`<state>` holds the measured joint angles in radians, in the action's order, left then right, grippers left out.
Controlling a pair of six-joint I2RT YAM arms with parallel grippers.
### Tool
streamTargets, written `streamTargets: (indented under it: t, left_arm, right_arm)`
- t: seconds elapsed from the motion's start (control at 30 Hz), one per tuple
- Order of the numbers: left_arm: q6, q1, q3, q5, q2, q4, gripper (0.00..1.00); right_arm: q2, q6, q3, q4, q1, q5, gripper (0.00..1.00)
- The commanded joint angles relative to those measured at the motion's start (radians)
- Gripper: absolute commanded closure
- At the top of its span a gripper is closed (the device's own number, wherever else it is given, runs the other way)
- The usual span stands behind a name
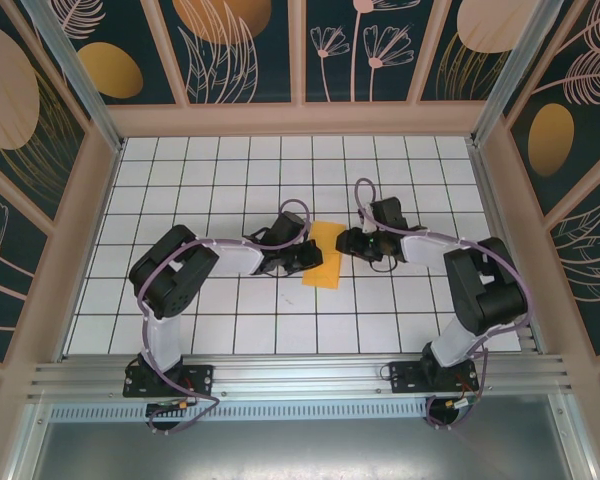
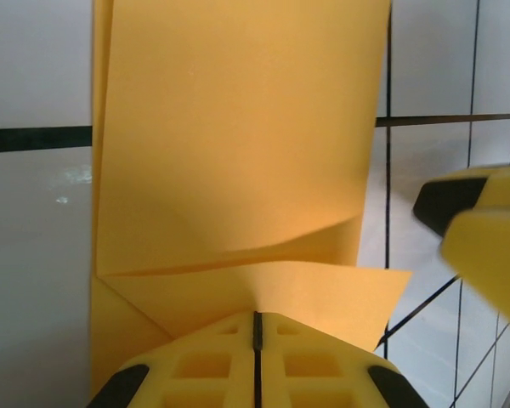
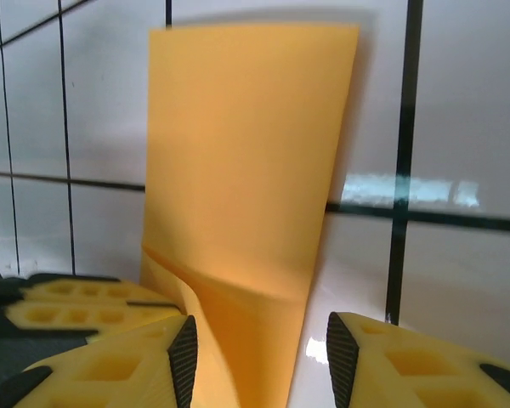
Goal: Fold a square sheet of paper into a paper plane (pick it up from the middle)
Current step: Fold the triangle a second time at the center of the table, then turn over the paper at the center of the table.
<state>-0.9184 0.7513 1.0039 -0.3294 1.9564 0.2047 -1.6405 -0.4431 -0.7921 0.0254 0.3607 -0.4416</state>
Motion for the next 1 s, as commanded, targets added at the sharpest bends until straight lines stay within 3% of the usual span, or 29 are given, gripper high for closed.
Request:
streamTargets:
  t: [0.0, 0.4, 0.97]
  left_arm:
    - [-0.002, 0.0, 0.019, 0.009, 0.028, -0.018, 0.9]
    - [-0.004, 0.002, 0.01, 0.006, 0.026, -0.017, 0.9]
    - [-0.006, 0.002, 0.018, 0.004, 0.024, -0.014, 0.9]
  right_arm:
    - [-0.041, 0.019, -0.048, -0.015, -0.028, 0.003, 0.52]
    - [-0.188, 0.02, -0.141, -0.033, -0.047, -0.092, 0.52]
    - [-0.121, 0.007, -0.023, -0.074, -0.033, -0.188, 0.55]
